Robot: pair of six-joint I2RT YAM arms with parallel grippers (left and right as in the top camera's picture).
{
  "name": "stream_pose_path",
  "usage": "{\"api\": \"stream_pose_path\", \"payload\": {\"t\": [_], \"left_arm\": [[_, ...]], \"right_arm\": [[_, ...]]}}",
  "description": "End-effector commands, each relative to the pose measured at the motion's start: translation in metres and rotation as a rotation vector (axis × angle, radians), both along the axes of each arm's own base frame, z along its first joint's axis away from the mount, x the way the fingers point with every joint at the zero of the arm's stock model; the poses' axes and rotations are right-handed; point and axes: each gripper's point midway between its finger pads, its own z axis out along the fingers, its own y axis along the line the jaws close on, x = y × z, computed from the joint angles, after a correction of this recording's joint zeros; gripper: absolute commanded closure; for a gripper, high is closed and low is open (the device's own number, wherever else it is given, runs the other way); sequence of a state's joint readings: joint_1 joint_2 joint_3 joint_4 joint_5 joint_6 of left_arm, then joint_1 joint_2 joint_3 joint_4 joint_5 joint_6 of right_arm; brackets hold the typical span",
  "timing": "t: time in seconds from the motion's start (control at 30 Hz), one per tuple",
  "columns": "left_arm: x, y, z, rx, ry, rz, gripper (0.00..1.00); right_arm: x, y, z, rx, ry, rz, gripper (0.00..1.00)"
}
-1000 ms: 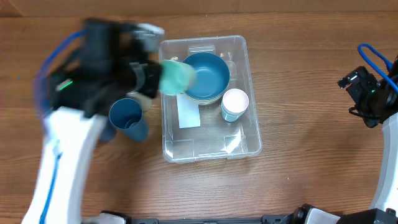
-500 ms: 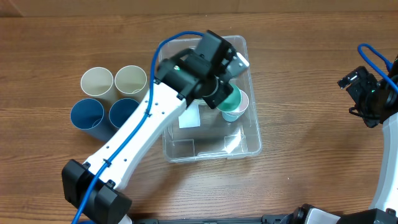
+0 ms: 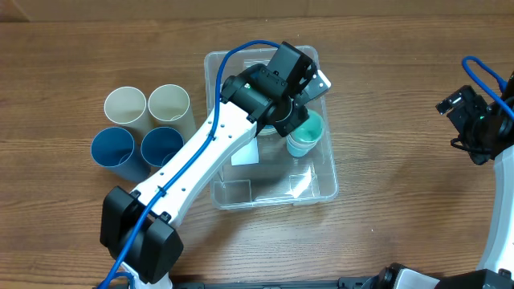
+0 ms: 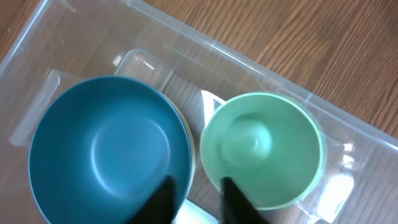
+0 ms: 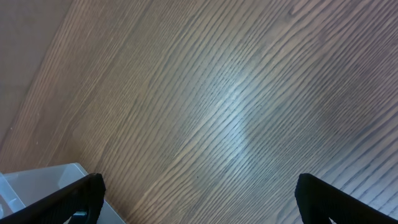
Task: Pack container
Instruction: 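Carry the mint green cup into the bin and drop it into the pink cup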
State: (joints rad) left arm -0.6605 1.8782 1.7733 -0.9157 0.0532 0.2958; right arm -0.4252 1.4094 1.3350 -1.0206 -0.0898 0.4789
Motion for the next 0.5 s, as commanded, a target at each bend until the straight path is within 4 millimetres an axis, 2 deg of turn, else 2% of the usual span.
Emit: {"api": "stream_pose_path", "payload": {"t": [0.0, 0.1, 0.2, 0.27, 0.33, 0.4, 0.47], "left_arm": [[0.002, -0.003, 0.010, -0.014, -0.018, -0.004, 0.62], [0.012, 0.018, 0.033, 0.035, -0.060, 0.131, 0.55], [0.014, 0.040, 0.068, 0.061, -0.089, 0.228, 0.47], [0.015, 0.062, 0.092, 0.068, -0.103, 0.319, 0.45], [0.019, 0.101, 0.117, 0.064, -0.113, 0.508, 0.39], [0.018, 0.134, 0.132, 0.039, -0.084, 0.629, 0.32], [0.014, 0.176, 0.140, 0.020, -0.028, 0.745, 0.32]], "right_arm": [[0.002, -0.001, 0.004, 0.000, -0.013, -0.009, 0.00], [0.002, -0.001, 0.004, 0.001, -0.013, -0.009, 0.00], [0.002, -0.002, 0.004, 0.000, -0.013, -0.009, 0.00], [0.002, -0.001, 0.004, 0.000, -0.013, -0.009, 0.00], [0.002, -0.001, 0.004, 0.001, -0.013, -0.009, 0.00], [0.002, -0.001, 0.004, 0.000, -0.013, -0.009, 0.00], [0.002, -0.001, 0.004, 0.000, -0.013, -0.009, 0.00]]}}
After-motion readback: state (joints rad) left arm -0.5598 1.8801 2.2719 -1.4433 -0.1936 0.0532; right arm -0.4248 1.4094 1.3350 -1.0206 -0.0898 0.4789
